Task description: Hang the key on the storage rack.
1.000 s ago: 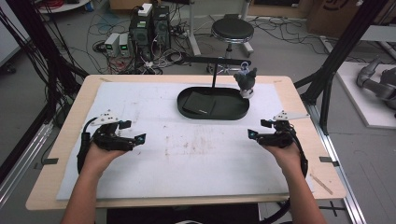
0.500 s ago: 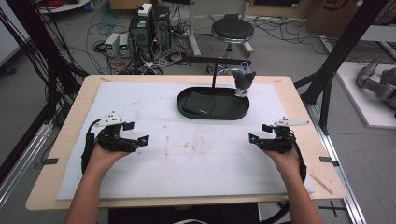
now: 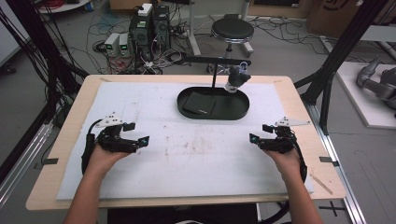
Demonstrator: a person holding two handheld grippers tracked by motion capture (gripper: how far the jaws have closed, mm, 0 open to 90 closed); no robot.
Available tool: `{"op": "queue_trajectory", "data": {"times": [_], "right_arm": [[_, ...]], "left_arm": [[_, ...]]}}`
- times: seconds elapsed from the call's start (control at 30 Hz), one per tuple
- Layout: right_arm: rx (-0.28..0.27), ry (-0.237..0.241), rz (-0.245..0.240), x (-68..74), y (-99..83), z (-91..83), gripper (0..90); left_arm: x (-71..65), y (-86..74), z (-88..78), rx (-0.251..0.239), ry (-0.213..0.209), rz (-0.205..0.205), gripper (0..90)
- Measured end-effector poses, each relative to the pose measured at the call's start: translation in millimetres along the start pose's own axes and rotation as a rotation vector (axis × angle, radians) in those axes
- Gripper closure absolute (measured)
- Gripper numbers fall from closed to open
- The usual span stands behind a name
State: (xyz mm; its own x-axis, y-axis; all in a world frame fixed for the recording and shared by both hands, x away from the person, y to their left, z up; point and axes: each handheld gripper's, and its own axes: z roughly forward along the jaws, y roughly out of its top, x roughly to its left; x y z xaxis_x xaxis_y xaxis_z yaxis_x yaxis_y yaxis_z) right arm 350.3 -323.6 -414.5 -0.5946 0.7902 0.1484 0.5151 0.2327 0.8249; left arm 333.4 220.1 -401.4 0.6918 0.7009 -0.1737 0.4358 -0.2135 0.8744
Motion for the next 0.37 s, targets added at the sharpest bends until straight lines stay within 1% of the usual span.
{"op": "queue_trajectory", "data": {"times": [0.37], "right_arm": [[-0.001, 0.0, 0.003, 0.2, -0.2, -0.9, 20.1]], "left_arm": [[1.1, -0.9, 0.1, 0.006, 0.005, -0.003, 10.6]]}}
